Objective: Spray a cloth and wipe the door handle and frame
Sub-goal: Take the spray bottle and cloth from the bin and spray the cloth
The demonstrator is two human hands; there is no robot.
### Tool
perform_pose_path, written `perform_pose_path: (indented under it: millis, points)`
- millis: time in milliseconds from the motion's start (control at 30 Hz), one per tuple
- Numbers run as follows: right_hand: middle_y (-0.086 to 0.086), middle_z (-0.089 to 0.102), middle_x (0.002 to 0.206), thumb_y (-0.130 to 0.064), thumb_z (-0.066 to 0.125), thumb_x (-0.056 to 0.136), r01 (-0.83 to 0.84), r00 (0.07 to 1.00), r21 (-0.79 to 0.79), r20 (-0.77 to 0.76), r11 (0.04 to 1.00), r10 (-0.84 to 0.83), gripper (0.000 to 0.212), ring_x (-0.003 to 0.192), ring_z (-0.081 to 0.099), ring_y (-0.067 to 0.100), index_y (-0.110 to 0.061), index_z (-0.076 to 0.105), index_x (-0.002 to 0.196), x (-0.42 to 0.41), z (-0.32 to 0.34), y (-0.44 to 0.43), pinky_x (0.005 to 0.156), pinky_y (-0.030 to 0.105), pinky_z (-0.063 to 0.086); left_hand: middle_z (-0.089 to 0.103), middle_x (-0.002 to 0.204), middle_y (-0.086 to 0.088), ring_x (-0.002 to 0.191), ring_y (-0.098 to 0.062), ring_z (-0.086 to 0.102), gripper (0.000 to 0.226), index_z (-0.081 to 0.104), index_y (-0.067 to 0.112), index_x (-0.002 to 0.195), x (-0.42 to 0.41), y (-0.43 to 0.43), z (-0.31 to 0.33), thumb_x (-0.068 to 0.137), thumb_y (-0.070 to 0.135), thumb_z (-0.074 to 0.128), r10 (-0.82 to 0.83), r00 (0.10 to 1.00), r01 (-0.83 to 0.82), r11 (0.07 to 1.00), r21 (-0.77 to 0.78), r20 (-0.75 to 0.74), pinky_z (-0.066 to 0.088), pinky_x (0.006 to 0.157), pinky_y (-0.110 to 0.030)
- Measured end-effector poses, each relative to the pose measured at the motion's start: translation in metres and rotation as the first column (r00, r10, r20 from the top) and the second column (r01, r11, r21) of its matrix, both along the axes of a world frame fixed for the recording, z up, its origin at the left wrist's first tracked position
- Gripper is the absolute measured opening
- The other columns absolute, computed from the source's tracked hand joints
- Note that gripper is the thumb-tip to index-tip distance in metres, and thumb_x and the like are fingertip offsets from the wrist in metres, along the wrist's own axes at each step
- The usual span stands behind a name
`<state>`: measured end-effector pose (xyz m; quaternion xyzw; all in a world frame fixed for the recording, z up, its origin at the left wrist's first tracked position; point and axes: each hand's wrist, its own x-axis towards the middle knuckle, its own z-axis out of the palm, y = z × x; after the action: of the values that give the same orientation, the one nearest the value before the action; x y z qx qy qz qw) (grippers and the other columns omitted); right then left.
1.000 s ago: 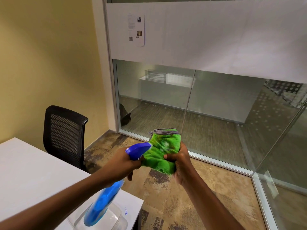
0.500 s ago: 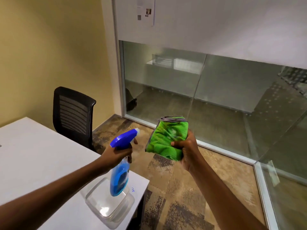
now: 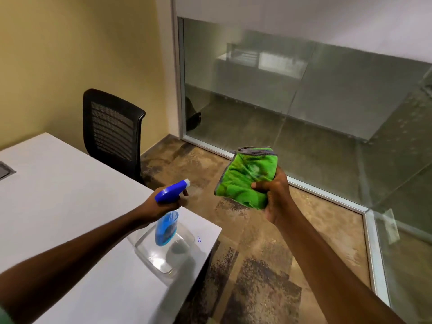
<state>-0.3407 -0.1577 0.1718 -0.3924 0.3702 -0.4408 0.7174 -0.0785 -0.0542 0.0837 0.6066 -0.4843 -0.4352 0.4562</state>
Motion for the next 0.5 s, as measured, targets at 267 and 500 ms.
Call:
perform_pose_path:
  millis: [267,500]
  points:
    - [0.013,0.069,0.098,0.03,0.042,0.071,-0.001,0.999,-0.012,-0.041,1.0,0.0,0.06,0.075,0.074,0.029,-0.004,0.048,0.12,0.017,-0.018,-0.005,0.059,0.046,0.061,0.07,0.089,-0.005,0.087,-0.02,0.064,0.027,0.062,0.006,0.109,0.042,0.0,-0.063,0.082,0.004,0.065,0.016,1.0,-0.017,0.995,0.103,0.009,0.054,0.074,-0.024]
    - [0.018,0.068,0.107,0.016,0.055,0.052,0.013,0.999,0.004,-0.044,1.0,-0.013,0.075,0.089,0.071,0.037,0.0,0.047,0.126,0.037,-0.044,-0.005,0.064,0.051,0.06,0.067,0.096,-0.007,0.086,-0.016,0.064,0.027,0.062,0.008,0.105,0.061,0.002,-0.088,0.08,-0.001,0.063,0.063,0.998,-0.064,0.995,0.077,0.022,0.057,0.077,-0.025]
